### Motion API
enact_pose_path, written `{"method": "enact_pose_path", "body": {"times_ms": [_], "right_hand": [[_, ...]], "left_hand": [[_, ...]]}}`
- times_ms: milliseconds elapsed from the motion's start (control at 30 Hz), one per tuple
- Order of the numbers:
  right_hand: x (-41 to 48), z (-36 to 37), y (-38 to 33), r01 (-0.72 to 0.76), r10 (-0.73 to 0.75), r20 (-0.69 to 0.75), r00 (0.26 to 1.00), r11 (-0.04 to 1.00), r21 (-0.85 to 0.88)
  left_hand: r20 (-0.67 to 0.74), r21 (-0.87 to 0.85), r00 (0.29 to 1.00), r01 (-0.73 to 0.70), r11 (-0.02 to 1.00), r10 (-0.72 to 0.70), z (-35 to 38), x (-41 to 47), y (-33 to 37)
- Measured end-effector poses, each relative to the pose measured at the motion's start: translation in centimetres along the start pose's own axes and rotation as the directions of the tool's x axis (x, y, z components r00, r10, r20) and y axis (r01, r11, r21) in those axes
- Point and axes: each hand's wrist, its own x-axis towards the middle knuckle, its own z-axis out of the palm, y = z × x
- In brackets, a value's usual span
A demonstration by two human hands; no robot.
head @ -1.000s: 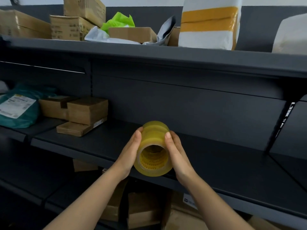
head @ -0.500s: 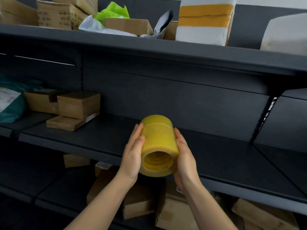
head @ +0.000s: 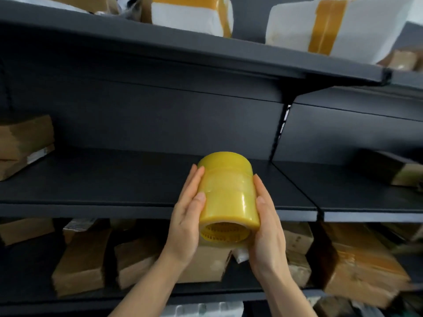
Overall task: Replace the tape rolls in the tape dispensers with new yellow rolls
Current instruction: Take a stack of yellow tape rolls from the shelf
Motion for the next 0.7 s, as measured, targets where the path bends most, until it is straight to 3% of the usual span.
{"method": "enact_pose_path", "body": {"times_ms": [333,700], "right_hand": [[-7.4,-14.7,-4.2,0.001,-0.028,-0.264,0.964,0.995,-0.103],[-20.0,-34.2,-10.3,-0.069,-0.015,-0.522,0.853,0.988,-0.14]], "left_hand": [[0.198,-0.135,0.98,0.052,0.989,-0.025,14.9,-6.5,-1.3],[0.413,-0.24,0.906,0.203,0.949,-0.089,34.9,-19.3,-0.9]]}}
